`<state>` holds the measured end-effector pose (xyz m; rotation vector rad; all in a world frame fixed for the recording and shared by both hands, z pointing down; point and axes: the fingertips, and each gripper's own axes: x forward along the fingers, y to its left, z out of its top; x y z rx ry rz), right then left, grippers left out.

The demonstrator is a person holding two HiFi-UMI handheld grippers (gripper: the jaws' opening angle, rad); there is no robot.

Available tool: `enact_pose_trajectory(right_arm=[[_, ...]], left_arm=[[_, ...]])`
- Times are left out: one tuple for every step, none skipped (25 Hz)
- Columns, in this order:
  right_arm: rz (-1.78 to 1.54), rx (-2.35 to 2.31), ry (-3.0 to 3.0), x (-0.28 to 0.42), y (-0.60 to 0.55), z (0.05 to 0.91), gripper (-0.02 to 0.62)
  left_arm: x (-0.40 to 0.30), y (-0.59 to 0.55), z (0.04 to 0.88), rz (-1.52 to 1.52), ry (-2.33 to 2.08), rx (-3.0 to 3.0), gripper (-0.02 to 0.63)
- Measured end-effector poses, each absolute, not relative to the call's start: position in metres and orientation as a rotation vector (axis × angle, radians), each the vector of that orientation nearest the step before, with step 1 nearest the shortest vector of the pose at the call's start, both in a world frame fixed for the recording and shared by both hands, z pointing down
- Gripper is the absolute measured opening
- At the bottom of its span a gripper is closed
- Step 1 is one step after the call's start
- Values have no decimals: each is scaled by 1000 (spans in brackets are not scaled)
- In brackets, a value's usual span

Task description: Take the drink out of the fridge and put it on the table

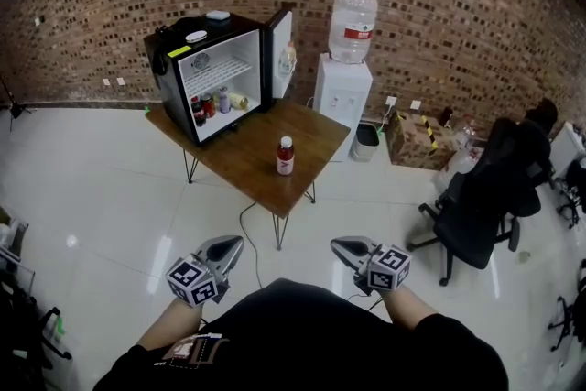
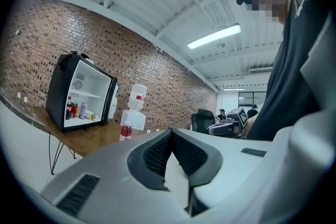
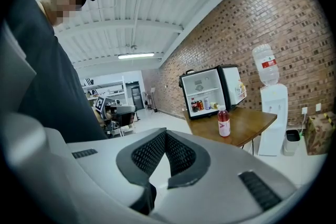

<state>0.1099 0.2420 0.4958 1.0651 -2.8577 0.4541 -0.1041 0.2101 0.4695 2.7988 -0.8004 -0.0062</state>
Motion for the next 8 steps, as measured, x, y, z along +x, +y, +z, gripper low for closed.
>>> enact_pose_trajectory(right_arm=[[452, 1063, -2857, 110, 241, 496, 0], [450, 1062, -2856, 110, 240, 497, 0], [449, 1060, -2857, 110, 239, 498, 0], [446, 1057, -2858, 111, 239, 498, 0], [444, 1054, -2859, 111, 239, 498, 0], [442, 1051, -2859, 111, 239, 498, 0], [440, 1048, -2859, 112, 239, 497, 0], [438, 1046, -2859, 112, 239, 497, 0]], left_arm=[[-105, 209, 470, -7, -804, 2795, 2], [-106, 209, 471, -8, -807, 2792, 2], [-106, 208, 472, -9, -809, 2789, 2], [-105, 207, 472, -11, -810, 2788, 2], [-105, 207, 472, -12, -810, 2788, 2], [-104, 207, 471, -13, -809, 2789, 2], [-103, 207, 471, -14, -808, 2790, 2], [-101, 207, 470, -16, -806, 2790, 2]])
